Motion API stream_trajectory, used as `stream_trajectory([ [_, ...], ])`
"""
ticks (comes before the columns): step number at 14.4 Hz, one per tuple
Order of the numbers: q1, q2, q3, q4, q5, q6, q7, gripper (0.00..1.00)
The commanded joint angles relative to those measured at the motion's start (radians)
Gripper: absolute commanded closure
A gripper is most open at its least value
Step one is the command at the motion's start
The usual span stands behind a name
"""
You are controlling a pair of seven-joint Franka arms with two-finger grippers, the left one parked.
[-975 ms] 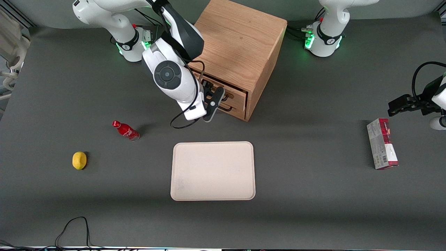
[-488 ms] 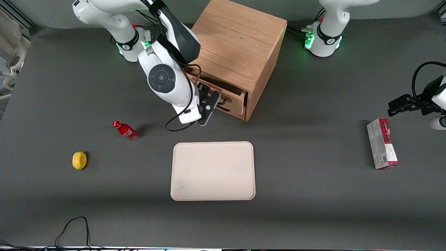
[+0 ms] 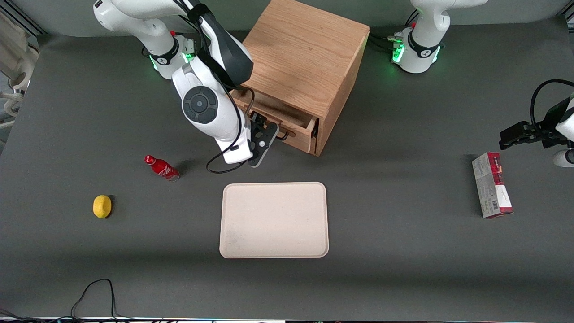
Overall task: Open upper drawer
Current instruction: 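Pull the upper drawer outward by its handle with the right gripper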
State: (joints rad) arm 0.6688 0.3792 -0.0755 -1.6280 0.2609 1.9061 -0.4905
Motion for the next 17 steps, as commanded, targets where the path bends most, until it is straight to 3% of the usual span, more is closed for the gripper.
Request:
stream_trajectory([
  [1,-0.006,-0.011,-0.004,0.002,0.009,0.014,-0.025,0.00],
  [17,-0.097,0.148,-0.006,0.158,0.014,0.014,-0.088,0.00],
])
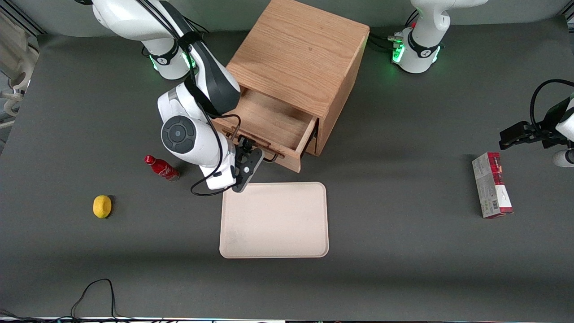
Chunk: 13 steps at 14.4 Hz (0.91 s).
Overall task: Open upper drawer
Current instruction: 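Pull the upper drawer outward by its handle with the right gripper, then keep pulling the drawer further out toward the cream tray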
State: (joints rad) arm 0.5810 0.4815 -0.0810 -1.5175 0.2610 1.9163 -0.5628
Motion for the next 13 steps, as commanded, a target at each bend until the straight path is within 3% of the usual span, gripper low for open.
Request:
stream_trajectory([
  [1,-0.010,0.048,0.000,0.049,0.017,0.004,-0.017,0.00],
  [13,-0.062,0.091,0.007,0.135,0.027,-0.006,-0.028,0.00],
])
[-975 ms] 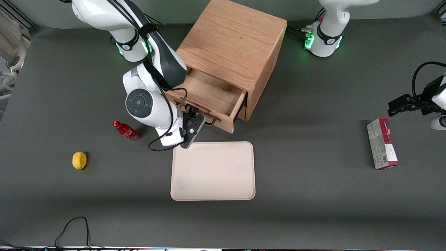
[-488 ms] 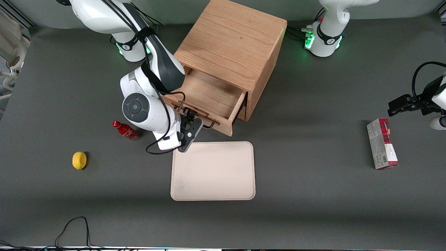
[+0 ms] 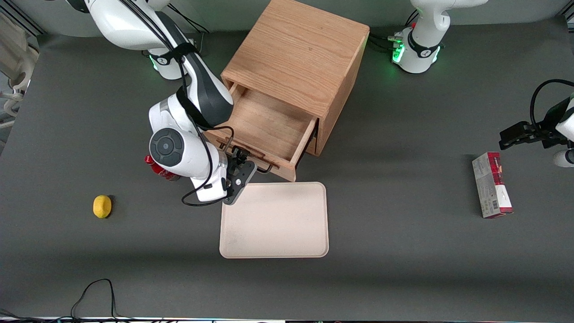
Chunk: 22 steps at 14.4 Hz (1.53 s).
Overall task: Open upper drawer
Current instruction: 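Keep pulling the drawer further out toward the cream tray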
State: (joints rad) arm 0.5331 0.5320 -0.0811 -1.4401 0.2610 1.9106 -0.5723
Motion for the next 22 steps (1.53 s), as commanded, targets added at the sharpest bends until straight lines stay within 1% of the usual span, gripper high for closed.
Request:
stream_trajectory([
  [1,-0.016,0.040,0.007,0.058,0.029,-0.001,-0.018,0.00],
  [3,-0.030,0.040,0.007,0.060,0.088,-0.001,-0.020,0.00],
  [4,-0.039,0.040,0.009,0.061,0.107,-0.001,-0.020,0.00],
  [14,-0.059,0.063,0.007,0.113,0.110,-0.033,-0.076,0.00],
  [18,-0.078,0.081,0.007,0.141,0.112,-0.035,-0.106,0.00],
  [22,-0.099,0.100,0.009,0.185,0.110,-0.067,-0.113,0.00],
])
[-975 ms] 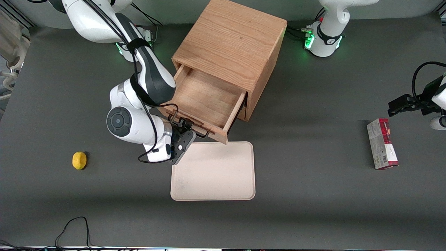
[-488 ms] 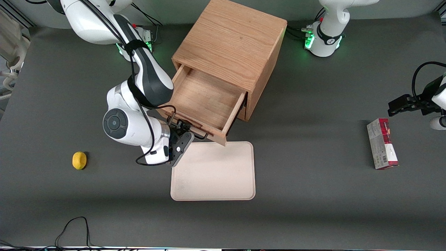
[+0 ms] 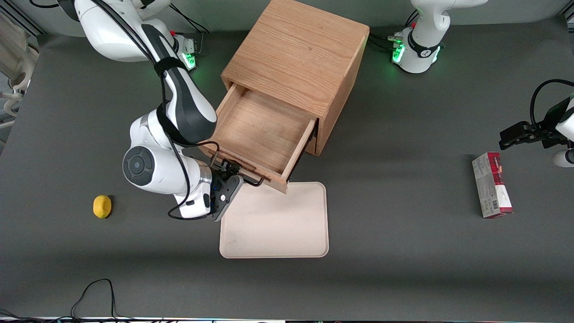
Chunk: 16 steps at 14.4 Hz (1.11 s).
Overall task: Open upper drawer
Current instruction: 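Keep pulling the drawer further out toward the cream tray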
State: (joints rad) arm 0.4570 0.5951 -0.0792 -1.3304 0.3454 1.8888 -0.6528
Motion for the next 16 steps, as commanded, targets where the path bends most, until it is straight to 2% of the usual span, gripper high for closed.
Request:
stream_trajectory([
  [1,-0.029,0.048,0.007,0.089,0.027,-0.048,-0.031,0.00],
  [16,-0.076,0.086,0.007,0.146,0.027,-0.047,-0.067,0.00],
])
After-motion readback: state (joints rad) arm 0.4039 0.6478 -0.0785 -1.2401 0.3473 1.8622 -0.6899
